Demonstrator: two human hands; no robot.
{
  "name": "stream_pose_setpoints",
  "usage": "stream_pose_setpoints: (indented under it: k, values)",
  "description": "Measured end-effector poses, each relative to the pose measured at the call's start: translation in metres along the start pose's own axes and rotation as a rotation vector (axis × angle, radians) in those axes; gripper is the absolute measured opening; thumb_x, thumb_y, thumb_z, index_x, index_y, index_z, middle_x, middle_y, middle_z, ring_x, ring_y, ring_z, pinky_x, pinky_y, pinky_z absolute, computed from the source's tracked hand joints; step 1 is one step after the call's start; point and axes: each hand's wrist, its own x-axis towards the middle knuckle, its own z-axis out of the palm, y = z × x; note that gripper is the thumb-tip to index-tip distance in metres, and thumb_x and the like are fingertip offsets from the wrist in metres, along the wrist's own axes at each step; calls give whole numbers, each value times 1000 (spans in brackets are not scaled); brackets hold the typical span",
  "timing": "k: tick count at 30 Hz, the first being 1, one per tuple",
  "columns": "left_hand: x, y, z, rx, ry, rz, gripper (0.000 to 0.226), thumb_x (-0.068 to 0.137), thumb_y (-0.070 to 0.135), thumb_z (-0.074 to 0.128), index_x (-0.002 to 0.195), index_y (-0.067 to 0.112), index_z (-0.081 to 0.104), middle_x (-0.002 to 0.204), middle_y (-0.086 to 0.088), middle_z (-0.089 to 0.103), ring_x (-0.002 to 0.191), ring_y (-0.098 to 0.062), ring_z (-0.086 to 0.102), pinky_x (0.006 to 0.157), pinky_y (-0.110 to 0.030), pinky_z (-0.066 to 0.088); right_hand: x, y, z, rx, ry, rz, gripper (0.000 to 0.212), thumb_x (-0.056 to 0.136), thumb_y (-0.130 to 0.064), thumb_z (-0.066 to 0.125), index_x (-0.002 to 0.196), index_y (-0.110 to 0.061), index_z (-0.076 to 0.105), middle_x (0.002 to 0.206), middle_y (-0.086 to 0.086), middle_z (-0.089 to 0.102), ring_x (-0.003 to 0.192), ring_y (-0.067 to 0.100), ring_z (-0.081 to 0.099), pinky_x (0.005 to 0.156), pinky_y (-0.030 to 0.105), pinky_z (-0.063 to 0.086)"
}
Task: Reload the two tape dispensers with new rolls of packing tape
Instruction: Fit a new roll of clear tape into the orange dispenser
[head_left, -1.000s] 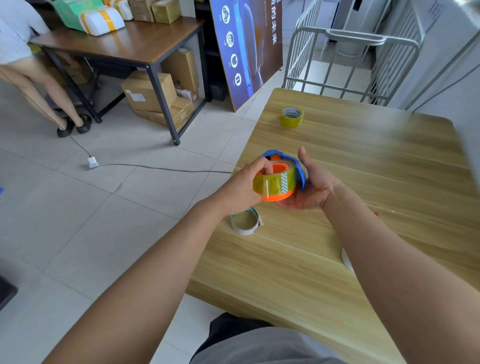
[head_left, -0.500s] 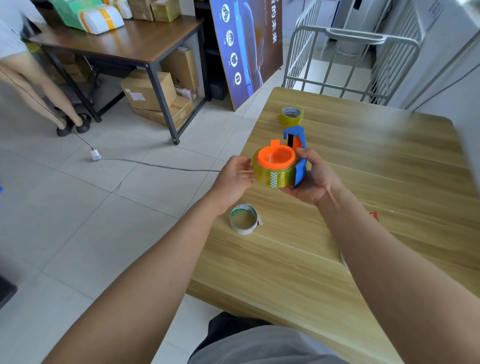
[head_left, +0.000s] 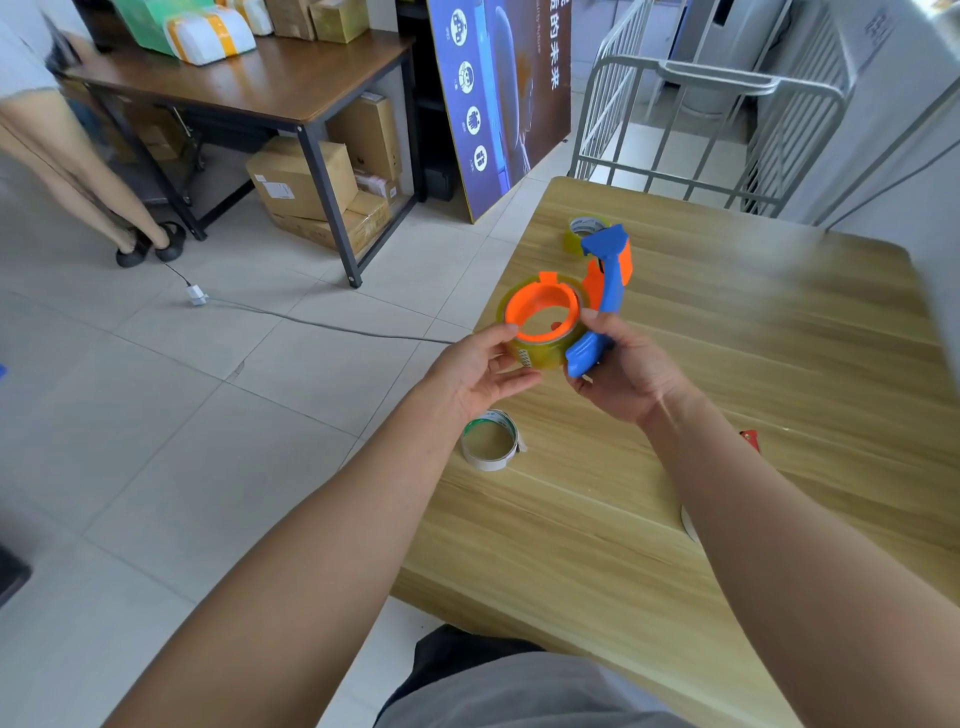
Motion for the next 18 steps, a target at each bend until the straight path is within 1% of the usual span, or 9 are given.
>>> stream_pose_setpoints:
  k: [2,3,6,8,9,11,13,15,18]
  values:
    - [1,-1,-2,-19,8,3,11,84,9,64,92,6,57,101,-16,55,90,-30,60,66,-45,58,0,1,0,-64,-43,-35,4,86,-22,58,90,-21,59,81,-6,59,71,8,53,62,21,41]
    - [1,-2,-4,-32,-1,-2,13,84,10,64,93,5,56,104,-18,55,89,-31,61,68,-45,58,-1,1,1,-95,-73,-54,7,87,-21,57,94,-20,58,85,-5,59,72,8,54,62,20,42]
    - [0,-3,-10,-35,-59,0,13,84,13,65,92,7,58,106,-19,56,90,-34,63,71,-43,59,-1,0,-1,-116,-164,-115,28,79,-19,59,107,-16,56,99,0,60,85,12,57,74,24,45]
    - [0,-1,-13,-33,-90,12,13,83,15,67,92,7,60,104,-19,58,91,-34,63,70,-41,60,-2,0,-1,-91,-183,-147,37,73,-18,61,110,-12,56,104,3,61,92,16,58,82,27,47]
    - [0,0,-14,-30,-98,18,14,82,16,67,92,8,60,104,-19,58,91,-34,63,69,-40,60,-2,0,0,-70,-185,-159,36,73,-17,62,108,-11,58,102,4,63,91,16,60,82,26,49]
    - [2,2,-16,-25,-114,35,14,82,17,67,92,8,61,109,-20,56,92,-34,62,69,-39,59,-2,0,0,-26,-193,-158,28,72,-17,63,100,-11,62,92,0,69,83,13,65,74,23,55]
    - [3,2,-18,-17,-149,46,16,82,16,67,94,6,63,113,-21,54,93,-34,63,70,-40,59,-3,-3,-3,-33,-214,-131,24,73,-19,63,96,-13,65,85,-3,72,77,10,68,69,21,56]
    - [3,0,-21,-19,-178,52,19,80,16,68,95,5,64,113,-21,55,92,-33,64,73,-40,59,-5,-11,-3,-135,-243,-121,26,72,-19,64,97,-13,64,85,-5,73,76,9,69,67,21,57]
    - [5,-2,-23,-49,-172,61,17,82,17,67,94,6,63,105,-20,61,88,-31,67,73,-41,58,-6,-16,0,-249,-264,-153,37,69,-17,68,104,-11,60,89,-4,73,80,10,70,67,21,56]
